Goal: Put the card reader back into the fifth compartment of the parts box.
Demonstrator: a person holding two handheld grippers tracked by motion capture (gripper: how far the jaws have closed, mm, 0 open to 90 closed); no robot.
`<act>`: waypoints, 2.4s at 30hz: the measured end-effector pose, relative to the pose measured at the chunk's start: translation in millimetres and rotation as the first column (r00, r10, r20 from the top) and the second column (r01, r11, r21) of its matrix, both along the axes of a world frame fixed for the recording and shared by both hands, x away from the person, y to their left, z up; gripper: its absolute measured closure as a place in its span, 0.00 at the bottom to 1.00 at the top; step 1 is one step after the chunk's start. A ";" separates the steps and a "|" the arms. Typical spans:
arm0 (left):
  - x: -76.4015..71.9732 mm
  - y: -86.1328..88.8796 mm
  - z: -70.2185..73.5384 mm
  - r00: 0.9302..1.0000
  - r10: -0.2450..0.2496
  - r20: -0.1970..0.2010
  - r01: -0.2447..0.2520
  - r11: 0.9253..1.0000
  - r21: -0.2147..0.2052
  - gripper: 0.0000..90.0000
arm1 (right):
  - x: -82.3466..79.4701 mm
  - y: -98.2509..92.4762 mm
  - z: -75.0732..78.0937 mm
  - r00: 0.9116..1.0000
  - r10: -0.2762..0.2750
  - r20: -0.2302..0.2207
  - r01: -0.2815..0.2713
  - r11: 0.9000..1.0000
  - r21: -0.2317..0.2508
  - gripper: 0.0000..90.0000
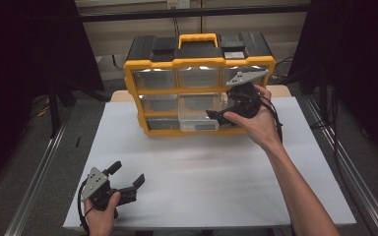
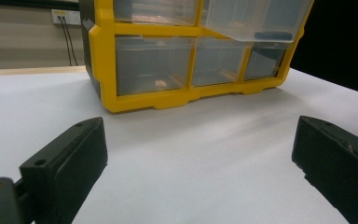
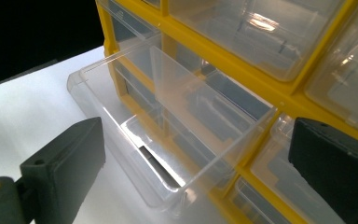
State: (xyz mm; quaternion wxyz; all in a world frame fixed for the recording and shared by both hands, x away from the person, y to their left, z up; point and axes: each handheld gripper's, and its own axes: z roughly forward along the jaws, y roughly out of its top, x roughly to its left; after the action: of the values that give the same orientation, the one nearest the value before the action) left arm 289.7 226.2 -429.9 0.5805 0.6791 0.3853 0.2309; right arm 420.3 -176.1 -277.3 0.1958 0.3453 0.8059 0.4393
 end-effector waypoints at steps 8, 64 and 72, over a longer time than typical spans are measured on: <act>0.5 0.6 -0.2 1.000 0.007 -0.001 -0.007 1.000 -0.006 0.04 | -13.1 -6.0 -7.4 0.999 0.010 0.044 -0.012 0.999 0.039 0.03; -1.4 2.2 1.3 0.999 0.037 -0.002 -0.037 0.999 -0.010 0.04 | -83.9 -49.2 -110.6 0.940 -0.286 0.185 0.238 0.940 0.246 0.04; -0.2 1.6 0.6 0.999 0.043 -0.002 -0.043 0.999 -0.002 0.04 | -96.5 -62.7 -123.7 0.932 -0.318 0.174 0.267 0.927 0.265 0.04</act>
State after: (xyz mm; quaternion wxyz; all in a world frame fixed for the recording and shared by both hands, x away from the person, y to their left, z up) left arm 289.5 227.8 -429.4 0.5758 0.6703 0.4007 0.2420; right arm 323.8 -238.8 -401.0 0.3021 0.4338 0.6612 0.5323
